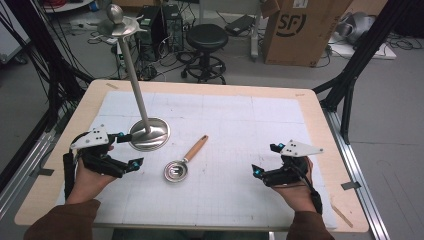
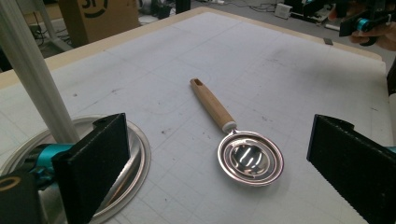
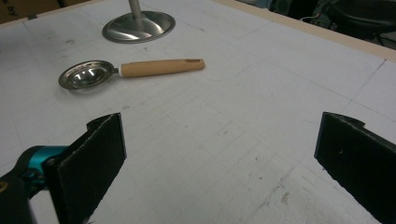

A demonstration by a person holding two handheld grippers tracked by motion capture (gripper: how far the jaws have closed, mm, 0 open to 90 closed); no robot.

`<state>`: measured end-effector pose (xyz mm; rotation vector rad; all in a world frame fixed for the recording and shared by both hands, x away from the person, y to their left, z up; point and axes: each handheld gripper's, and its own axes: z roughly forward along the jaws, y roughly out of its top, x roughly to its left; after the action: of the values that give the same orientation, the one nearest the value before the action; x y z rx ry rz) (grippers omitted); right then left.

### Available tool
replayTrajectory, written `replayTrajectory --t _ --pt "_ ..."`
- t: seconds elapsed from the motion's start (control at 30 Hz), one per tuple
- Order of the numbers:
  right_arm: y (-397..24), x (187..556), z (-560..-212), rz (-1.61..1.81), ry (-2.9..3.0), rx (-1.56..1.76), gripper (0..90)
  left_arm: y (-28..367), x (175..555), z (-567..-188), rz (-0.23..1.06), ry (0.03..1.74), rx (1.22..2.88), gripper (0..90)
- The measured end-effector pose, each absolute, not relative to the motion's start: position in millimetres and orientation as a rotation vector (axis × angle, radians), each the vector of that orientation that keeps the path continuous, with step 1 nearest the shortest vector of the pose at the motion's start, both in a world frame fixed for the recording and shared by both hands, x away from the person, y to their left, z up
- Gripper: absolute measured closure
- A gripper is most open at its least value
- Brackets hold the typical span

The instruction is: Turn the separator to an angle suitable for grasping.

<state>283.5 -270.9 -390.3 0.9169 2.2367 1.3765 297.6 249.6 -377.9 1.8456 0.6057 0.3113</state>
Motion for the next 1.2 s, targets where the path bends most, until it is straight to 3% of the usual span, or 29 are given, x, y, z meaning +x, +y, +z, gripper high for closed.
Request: replayTrajectory --t 1.2 --pt "-275.8 282.2 -391.2 1.373 2.217 0.927 1.0 240.8 301.1 -385.5 0.293 0.635 1.862 6.4"
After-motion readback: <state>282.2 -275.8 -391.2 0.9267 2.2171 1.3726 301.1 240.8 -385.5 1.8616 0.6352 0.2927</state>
